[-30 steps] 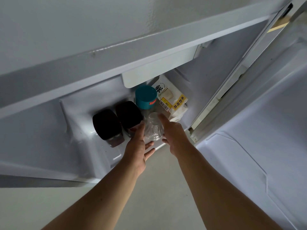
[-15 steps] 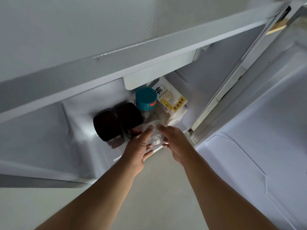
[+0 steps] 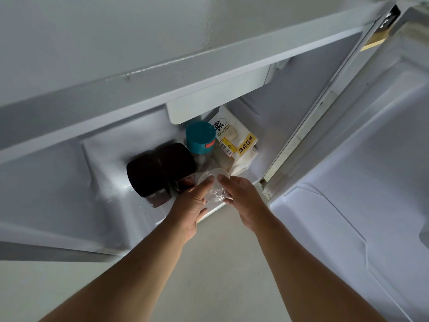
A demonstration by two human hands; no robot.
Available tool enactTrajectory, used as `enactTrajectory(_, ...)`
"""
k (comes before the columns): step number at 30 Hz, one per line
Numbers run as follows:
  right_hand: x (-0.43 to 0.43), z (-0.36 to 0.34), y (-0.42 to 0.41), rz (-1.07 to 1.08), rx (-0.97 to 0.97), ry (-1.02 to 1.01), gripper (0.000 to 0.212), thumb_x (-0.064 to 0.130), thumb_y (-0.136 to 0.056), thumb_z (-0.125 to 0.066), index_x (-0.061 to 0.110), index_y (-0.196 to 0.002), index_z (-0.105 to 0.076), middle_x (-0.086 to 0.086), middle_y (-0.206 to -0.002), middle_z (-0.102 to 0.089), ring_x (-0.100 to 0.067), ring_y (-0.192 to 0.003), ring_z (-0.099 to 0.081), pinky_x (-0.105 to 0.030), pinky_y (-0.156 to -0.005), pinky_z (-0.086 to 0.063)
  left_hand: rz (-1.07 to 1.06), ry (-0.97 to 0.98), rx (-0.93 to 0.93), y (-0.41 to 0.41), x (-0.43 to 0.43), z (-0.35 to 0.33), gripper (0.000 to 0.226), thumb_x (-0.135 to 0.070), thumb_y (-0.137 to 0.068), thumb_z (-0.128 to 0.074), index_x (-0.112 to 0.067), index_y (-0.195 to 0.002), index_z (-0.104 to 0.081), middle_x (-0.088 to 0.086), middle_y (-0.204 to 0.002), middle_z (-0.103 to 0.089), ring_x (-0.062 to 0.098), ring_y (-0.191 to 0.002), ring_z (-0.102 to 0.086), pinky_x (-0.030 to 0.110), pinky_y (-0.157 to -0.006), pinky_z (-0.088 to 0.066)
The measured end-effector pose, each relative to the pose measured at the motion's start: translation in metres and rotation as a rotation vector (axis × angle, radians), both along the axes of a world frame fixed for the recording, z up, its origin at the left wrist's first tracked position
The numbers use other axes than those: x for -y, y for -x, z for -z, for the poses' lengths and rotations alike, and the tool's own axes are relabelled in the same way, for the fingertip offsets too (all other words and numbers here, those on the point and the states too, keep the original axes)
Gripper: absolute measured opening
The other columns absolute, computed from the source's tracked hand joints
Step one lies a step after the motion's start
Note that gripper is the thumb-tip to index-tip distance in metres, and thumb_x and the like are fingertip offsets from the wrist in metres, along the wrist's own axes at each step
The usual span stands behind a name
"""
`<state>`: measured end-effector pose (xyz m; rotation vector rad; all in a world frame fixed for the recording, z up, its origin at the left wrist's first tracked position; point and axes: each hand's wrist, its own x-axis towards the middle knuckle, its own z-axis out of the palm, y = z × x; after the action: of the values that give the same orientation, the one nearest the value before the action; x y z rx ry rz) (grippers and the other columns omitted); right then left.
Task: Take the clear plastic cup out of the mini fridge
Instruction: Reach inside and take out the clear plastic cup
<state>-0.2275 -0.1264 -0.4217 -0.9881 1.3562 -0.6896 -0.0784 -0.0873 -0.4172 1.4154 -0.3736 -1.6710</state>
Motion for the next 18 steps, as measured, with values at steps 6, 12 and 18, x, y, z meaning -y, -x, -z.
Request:
enactTrajectory(6, 0.005, 0.001, 0.001, -0.053, -0.071, 0.008, 0.056, 0.078, -0.065, -0.069, 0.026, -0.083, -0.078, 0.009, -0.069, -0.071, -0.021, -0.083, -0.068, -0.05, -0.096, -0.056, -0.006, 0.008, 0.082, 0.005, 0.001, 0.003, 0.07, -0.071, -0.058, -0.088, -0.032, -0.113, -0.068, -0.01, -0.12, -0.069, 0.019, -0.119, -0.061, 0.042, -0.103, -0.05)
enactTrajectory(12, 0.004, 0.011, 0.008, -0.062, -0.062, 0.086, 0.027, 0.074, -0.073, -0.068, 0.051, -0.083, -0.077, 0.017, -0.069, -0.072, 0.0, -0.071, -0.068, -0.05, -0.096, -0.055, 0.031, 0.067, 0.244, 0.006, -0.002, 0.004, 0.129, -0.093, -0.04, -0.077, -0.021, -0.145, -0.057, -0.001, -0.134, -0.068, 0.017, -0.121, -0.064, 0.044, -0.112, -0.047)
enactTrajectory(18, -0.003, 0.005, 0.004, -0.036, -0.076, 0.055, 0.046, 0.079, -0.065, -0.07, 0.047, -0.097, -0.077, 0.019, -0.084, -0.075, -0.015, -0.094, -0.071, -0.053, -0.102, -0.055, 0.042, 0.063, 0.201, 0.002, -0.004, -0.002, 0.114, -0.082, -0.047, -0.08, -0.021, -0.141, -0.061, -0.005, -0.127, -0.07, 0.009, -0.113, -0.064, 0.038, -0.106, -0.045)
